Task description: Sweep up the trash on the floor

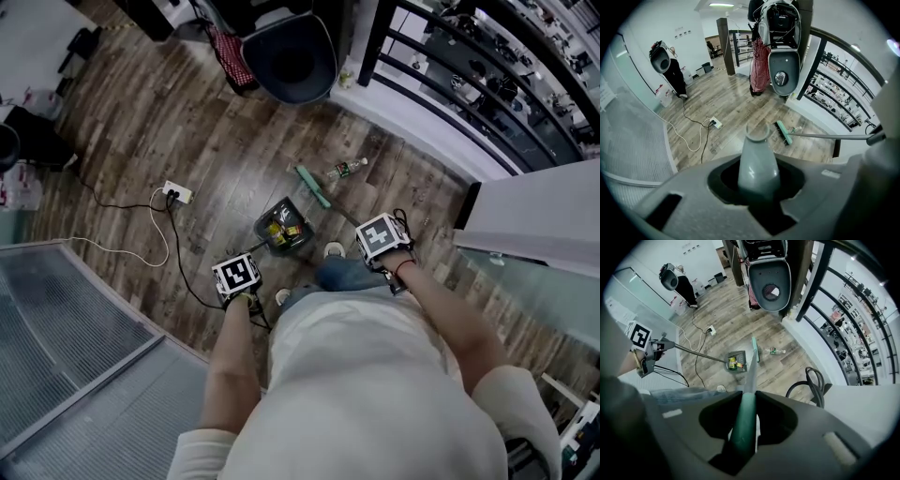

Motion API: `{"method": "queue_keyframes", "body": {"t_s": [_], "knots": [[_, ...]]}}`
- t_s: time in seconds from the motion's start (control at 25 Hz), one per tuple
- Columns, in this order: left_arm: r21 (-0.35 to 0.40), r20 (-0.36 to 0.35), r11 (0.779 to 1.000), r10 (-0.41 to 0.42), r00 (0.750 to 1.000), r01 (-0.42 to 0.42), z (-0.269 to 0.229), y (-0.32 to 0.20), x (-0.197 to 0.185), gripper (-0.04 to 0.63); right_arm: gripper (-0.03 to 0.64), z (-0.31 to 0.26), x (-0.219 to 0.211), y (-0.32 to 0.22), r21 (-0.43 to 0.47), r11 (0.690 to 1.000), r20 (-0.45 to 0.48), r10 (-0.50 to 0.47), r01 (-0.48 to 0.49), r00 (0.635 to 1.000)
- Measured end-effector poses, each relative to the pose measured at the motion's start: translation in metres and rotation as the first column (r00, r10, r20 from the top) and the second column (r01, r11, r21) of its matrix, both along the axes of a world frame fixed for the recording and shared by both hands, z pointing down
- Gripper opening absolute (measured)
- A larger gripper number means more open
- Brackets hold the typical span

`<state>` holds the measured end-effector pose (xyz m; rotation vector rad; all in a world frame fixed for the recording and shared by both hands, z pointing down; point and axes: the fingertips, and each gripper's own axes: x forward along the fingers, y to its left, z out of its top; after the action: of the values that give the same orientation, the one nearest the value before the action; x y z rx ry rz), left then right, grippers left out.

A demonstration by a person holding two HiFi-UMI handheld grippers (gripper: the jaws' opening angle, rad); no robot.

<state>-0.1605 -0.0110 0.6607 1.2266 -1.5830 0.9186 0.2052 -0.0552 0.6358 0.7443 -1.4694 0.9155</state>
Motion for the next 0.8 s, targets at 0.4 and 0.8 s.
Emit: {"method": "queue_keyframes", "body": {"t_s": [0.4, 0.8], "knots": [[-0.004, 0.024, 1.000, 0.008, 1.000, -0.008, -0.001, -0.020, 0.007, 0.094, 0.098, -0.009, 0.054, -0.064, 0.075, 0.994, -0.053, 0.079, -0.075, 0.995], [-0.001, -0.014, 1.000, -0.023, 1.000, 0.023, 0.003, -0.042, 0.020, 0.094, 0.098, -0.007, 0.083, -0.151, 0.090, 0.996, -0.133, 0.037, -0.025, 0.990]]}}
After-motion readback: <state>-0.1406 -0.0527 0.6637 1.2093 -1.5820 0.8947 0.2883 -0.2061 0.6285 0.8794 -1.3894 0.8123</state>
